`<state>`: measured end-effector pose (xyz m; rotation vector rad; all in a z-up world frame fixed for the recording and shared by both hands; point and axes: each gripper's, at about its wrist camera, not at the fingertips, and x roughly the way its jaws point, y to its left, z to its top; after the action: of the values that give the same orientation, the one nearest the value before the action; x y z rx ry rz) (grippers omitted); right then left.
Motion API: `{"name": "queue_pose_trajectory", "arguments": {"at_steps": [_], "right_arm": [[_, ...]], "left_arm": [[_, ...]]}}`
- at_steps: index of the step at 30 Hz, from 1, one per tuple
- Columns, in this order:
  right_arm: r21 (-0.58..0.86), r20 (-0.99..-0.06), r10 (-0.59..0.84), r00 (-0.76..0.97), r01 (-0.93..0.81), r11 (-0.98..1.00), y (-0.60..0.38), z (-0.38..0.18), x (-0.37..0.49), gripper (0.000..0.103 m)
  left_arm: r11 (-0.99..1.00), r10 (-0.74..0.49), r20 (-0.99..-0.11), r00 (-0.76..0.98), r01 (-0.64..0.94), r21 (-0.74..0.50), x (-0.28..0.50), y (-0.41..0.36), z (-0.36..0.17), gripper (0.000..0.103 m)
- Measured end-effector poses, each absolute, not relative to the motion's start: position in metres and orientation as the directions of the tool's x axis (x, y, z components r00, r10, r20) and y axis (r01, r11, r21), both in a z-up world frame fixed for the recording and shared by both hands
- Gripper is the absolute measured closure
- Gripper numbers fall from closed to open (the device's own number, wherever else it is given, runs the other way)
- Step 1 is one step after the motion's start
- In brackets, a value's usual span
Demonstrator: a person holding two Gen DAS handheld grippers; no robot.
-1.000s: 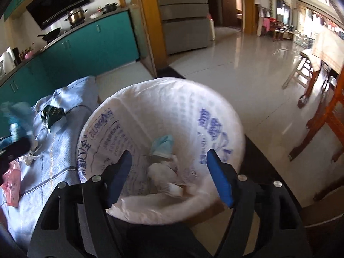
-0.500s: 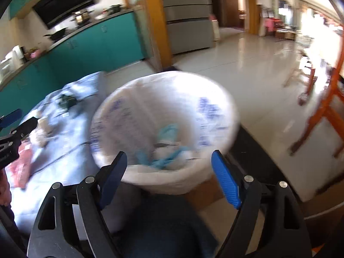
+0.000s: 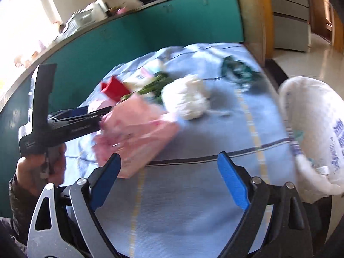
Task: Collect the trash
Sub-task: 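Grasp the pink wipe pack with the left gripper while the right grasps a pink bag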
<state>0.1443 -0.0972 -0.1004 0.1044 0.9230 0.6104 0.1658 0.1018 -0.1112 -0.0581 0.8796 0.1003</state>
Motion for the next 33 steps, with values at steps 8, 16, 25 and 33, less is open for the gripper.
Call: {"name": "queue_pose_trajectory", "arguments": {"at_steps": [8, 16, 25, 33], "right_arm": [[0.473, -0.740, 0.598, 0.307, -0.395, 0.788, -0.053, -0.124, 0.168, 0.006], [0.495, -0.721, 0.615, 0.319, -0.383, 0.780, -0.028, -0.125, 0.179, 0.022], [0.325, -0.771, 0.531, 0.351, -0.500, 0.803, -0.059, -0.105, 0.150, 0.059], [0.211, -0.778, 0.409, 0.477, -0.415, 0.885, -0.126, -0.090, 0.150, 0.017]], "left_arm": [[0.998, 0.011, -0.763, 0.647, -0.049, -0.027, 0.106, 0.119, -0.115, 0.050], [1.000, -0.008, -0.761, 0.648, 0.012, 0.000, 0.061, 0.112, -0.110, 0.049], [0.999, 0.044, -0.737, 0.675, -0.045, 0.019, 0.052, 0.129, -0.099, 0.044], [0.998, 0.064, -0.724, 0.687, -0.055, 0.035, 0.053, 0.126, -0.094, 0.026]]}}
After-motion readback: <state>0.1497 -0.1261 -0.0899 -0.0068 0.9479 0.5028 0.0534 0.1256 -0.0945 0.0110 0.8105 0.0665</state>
